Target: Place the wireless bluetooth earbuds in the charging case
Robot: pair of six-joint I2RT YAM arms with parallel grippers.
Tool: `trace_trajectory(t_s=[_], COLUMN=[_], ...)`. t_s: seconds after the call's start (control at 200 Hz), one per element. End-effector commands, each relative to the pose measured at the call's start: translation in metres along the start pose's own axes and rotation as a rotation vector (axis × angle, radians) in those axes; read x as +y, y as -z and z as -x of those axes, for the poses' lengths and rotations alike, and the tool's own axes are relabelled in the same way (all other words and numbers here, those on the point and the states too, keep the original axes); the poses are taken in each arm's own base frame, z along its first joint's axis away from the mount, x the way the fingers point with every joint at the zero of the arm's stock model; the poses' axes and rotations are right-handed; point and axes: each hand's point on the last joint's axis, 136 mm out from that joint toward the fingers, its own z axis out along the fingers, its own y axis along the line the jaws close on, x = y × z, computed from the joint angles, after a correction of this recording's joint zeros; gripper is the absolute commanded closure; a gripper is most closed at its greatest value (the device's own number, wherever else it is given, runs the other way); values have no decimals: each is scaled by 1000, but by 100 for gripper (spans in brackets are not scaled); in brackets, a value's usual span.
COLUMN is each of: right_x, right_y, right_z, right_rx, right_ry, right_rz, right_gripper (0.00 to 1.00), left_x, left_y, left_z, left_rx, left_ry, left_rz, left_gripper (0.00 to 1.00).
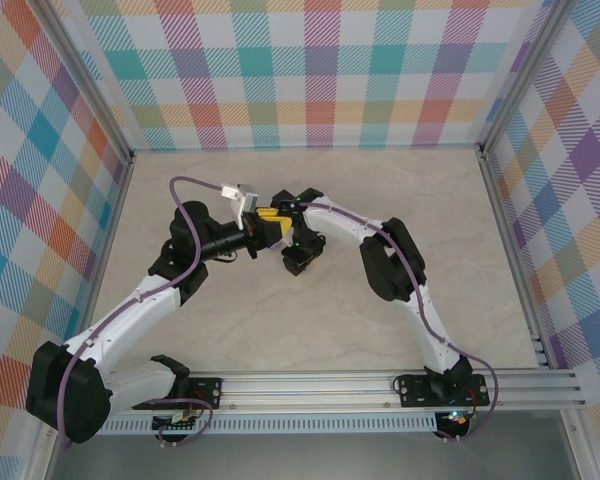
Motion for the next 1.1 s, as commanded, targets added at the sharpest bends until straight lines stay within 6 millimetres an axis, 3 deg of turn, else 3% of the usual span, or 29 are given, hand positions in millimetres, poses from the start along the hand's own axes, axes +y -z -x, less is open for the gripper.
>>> trace_trajectory(t_s=[0.0, 0.405, 0.665, 0.955, 1.095], right_x=[2, 0, -18, -41, -30], right_y=[-10, -20, -17, -11, -6], right_z=[3, 5, 7, -4, 1], right_rx=[19, 34, 25, 40, 15], right_ry=[-6, -30, -129, -236, -233], right_rz=[-27, -95, -186, -217, -153], right_gripper=[56, 64, 73, 75, 71], left_x=[-9, -9, -9, -9, -10], left_y=[-2, -2, 0, 0, 1], left_z=[13, 12, 12, 10, 11], left_rx=[-23, -21, -18, -15, -18], left_ry=[-35, -35, -38, -39, -43], left_rz=[-27, -27, -24, -20, -23], left_gripper=[95, 95, 94, 94, 95])
